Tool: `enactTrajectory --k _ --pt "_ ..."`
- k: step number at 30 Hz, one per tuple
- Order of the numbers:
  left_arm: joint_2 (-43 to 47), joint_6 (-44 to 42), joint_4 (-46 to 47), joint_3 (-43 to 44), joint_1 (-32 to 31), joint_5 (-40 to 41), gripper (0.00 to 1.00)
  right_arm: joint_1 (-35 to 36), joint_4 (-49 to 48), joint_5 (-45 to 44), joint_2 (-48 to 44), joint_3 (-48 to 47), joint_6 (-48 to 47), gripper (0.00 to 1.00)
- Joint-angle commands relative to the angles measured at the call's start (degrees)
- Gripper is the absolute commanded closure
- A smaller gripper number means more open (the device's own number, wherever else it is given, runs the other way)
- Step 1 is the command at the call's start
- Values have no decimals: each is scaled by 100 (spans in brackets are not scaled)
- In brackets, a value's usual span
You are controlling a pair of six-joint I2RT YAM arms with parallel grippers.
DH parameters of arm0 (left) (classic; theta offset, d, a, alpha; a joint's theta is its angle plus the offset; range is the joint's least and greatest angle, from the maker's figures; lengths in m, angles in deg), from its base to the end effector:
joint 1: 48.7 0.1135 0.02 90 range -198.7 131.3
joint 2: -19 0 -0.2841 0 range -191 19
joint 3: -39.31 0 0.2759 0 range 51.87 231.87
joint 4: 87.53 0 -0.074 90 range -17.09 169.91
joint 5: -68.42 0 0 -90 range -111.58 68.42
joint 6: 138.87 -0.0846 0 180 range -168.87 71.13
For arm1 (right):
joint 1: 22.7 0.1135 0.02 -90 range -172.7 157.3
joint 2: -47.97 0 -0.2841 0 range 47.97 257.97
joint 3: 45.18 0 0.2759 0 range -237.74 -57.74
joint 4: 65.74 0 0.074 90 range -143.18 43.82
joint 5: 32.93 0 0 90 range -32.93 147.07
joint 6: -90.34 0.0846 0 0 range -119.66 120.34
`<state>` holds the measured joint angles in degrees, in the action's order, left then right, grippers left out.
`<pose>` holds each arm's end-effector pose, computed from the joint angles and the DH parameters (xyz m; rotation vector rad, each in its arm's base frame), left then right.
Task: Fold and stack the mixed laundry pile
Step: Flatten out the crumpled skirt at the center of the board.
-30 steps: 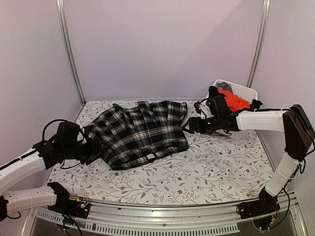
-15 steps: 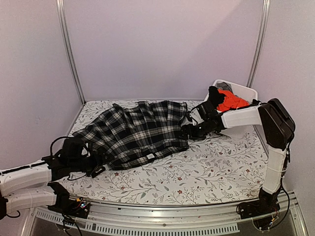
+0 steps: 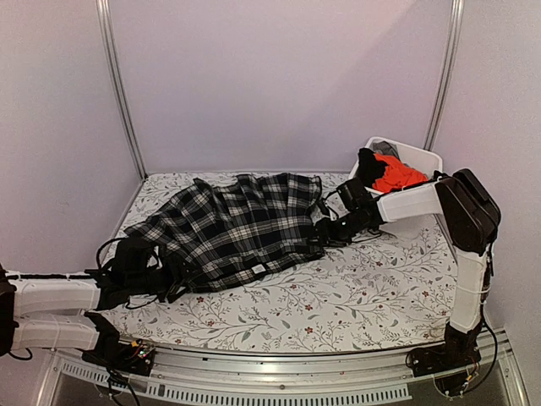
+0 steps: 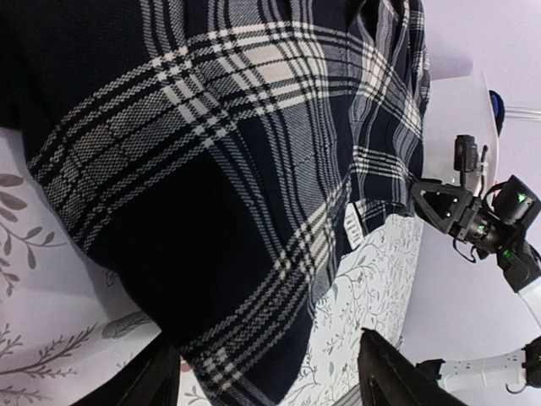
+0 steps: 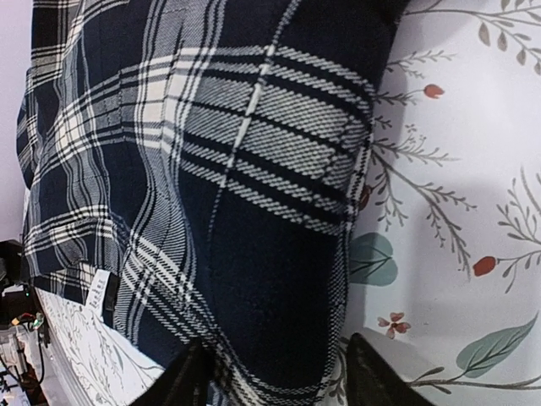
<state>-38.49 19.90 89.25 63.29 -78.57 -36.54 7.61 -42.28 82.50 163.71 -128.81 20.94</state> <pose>0.1818 -0.1296 0.1076 -0.6706 2.3885 -1.1534 0.3806 0.2646 0.0987 -0.4084 2.6218 0.8918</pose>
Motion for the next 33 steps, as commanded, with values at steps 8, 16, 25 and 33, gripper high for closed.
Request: enactTrajectory --k 8,16,25,33 --pt "-203 -115 380 -52 -82 58 81 -60 -605 1384 -254 269 379 100" --pt "863 -2581 -1718 3095 183 1050 100 -213 -914 1622 -1749 -868 635 100" --pt "-373 -3848 -2042 6536 -90 -315 100 -223 -1200 2202 -1855 -3430 1088 100" --pt "-1519 -3847 -2449 6782 -1131 28 100 507 -247 2498 -1180 -4068 550 100"
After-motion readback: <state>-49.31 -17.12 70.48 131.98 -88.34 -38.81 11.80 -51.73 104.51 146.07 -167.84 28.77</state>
